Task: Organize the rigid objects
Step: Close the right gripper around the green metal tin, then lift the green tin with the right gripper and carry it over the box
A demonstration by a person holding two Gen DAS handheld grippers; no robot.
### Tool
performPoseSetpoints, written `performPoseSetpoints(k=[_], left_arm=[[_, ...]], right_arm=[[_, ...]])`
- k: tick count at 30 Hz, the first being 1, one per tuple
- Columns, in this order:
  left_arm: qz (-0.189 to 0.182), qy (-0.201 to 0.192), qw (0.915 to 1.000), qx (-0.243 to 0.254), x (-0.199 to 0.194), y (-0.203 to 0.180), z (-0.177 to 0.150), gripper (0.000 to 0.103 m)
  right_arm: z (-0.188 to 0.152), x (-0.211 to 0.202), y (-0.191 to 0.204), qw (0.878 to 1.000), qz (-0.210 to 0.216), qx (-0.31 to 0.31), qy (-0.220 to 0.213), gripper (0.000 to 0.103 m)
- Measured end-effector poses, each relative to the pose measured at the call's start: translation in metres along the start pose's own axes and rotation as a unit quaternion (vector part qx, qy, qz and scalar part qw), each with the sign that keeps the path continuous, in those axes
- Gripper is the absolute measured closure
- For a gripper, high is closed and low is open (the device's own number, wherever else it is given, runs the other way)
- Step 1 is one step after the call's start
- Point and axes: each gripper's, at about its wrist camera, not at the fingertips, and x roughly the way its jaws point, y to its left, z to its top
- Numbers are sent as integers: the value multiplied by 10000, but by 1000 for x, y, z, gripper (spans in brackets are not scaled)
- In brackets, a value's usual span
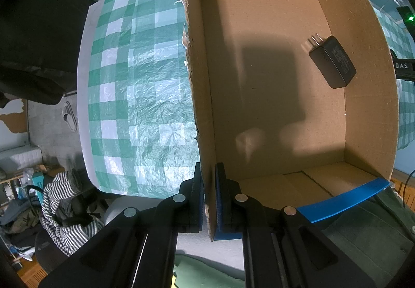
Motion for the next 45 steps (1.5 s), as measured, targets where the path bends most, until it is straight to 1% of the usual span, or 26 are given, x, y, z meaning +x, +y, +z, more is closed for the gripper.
performPoseSetpoints(k=[4, 6, 10, 11, 13, 17, 24, 29, 33, 37, 45], left_arm=[[-6, -8, 10000, 2, 0, -1, -1, 94], [-7, -7, 10000, 3, 0, -1, -1, 94], [-1, -1, 10000, 15, 0, -1, -1, 94], [4, 0, 10000, 18, 0, -1, -1, 94], [6, 3, 10000, 22, -1, -1, -2, 94], [8, -3, 10000, 25, 0, -1, -2, 94], [1, 10, 10000, 22, 0, -1, -1, 94], [17, 29, 10000, 39, 1, -2, -2, 94], [20, 29, 10000, 40, 1, -2, -2, 94], [24, 52, 10000, 36, 2, -2, -3, 94], [20, 44, 10000, 35, 3, -3, -4, 94]], right_arm=[[0, 6, -1, 10000, 51, 64, -49, 54], [0, 7, -3, 9999, 43, 45, -83, 59], [2, 7, -6, 9999, 117, -40, -107, 59], [3, 9, -13, 9998, 107, -72, -118, 59], [2, 3, -15, 9997, 74, -131, -167, 59], [-5, -7, -9, 9992, -34, -267, -310, 59], [-11, -36, 4, 9967, -181, -500, -612, 59], [-13, -63, 8, 9942, -154, -628, -857, 59], [-18, -88, 18, 9913, -130, -769, -1057, 59], [-16, -113, 30, 9875, -109, -961, -1243, 59], [-12, -139, 56, 9812, 31, -1219, -1497, 59]])
